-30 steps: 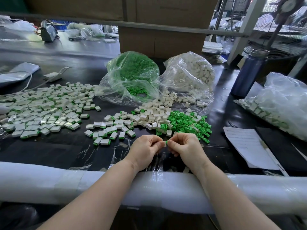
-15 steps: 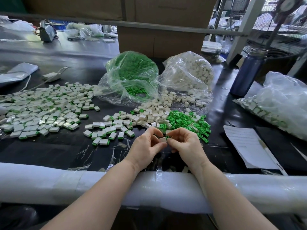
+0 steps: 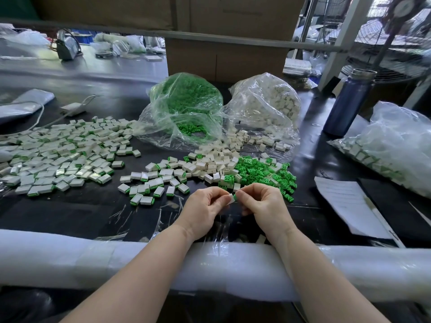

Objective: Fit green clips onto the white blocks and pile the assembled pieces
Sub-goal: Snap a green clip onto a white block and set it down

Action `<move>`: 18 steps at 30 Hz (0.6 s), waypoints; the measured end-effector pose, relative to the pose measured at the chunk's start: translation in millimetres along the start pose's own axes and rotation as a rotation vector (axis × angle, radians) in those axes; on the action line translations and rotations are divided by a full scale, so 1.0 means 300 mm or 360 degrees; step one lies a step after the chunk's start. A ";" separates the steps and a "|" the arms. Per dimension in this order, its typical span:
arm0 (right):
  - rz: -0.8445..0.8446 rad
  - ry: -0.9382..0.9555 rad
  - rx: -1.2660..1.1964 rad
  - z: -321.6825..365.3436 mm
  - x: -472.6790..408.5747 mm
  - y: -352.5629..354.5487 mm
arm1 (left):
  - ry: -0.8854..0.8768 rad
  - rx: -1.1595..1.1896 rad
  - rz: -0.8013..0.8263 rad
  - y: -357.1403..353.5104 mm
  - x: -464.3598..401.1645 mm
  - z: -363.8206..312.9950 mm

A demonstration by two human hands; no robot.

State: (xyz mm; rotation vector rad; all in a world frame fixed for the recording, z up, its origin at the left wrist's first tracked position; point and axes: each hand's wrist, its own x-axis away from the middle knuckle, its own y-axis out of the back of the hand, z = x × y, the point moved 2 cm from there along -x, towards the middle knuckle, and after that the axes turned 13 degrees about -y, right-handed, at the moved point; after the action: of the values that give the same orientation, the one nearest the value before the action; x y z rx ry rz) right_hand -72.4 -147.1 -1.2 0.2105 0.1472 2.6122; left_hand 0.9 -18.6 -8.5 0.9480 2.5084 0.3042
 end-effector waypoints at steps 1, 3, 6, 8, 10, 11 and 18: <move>-0.0001 -0.0006 -0.0003 0.000 0.000 -0.002 | 0.0001 -0.0021 0.0011 -0.001 0.001 -0.001; 0.0014 -0.0027 -0.0003 0.000 -0.001 -0.008 | 0.0000 -0.0083 0.0019 -0.001 0.001 -0.002; 0.0054 -0.0061 0.0062 0.004 0.002 -0.014 | 0.0013 -0.0152 0.0029 0.000 0.003 -0.006; 0.0082 -0.0068 0.0094 0.006 0.005 -0.014 | 0.0024 -0.0187 0.0040 0.000 0.006 -0.008; 0.0106 -0.0068 0.0117 0.008 0.008 -0.013 | 0.0016 -0.0223 0.0045 0.000 0.008 -0.013; 0.0115 -0.0068 0.0131 0.009 0.008 -0.012 | 0.0004 -0.0248 0.0046 0.000 0.009 -0.016; 0.0110 -0.0077 0.0191 0.006 0.006 -0.007 | -0.0072 -0.0395 0.0064 -0.003 0.013 -0.032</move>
State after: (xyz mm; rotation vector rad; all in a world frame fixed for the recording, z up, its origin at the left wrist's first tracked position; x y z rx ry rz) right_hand -72.7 -144.3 0.5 0.3260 0.2845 2.6669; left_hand -6.8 -17.2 -1.6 0.8943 2.3453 0.5850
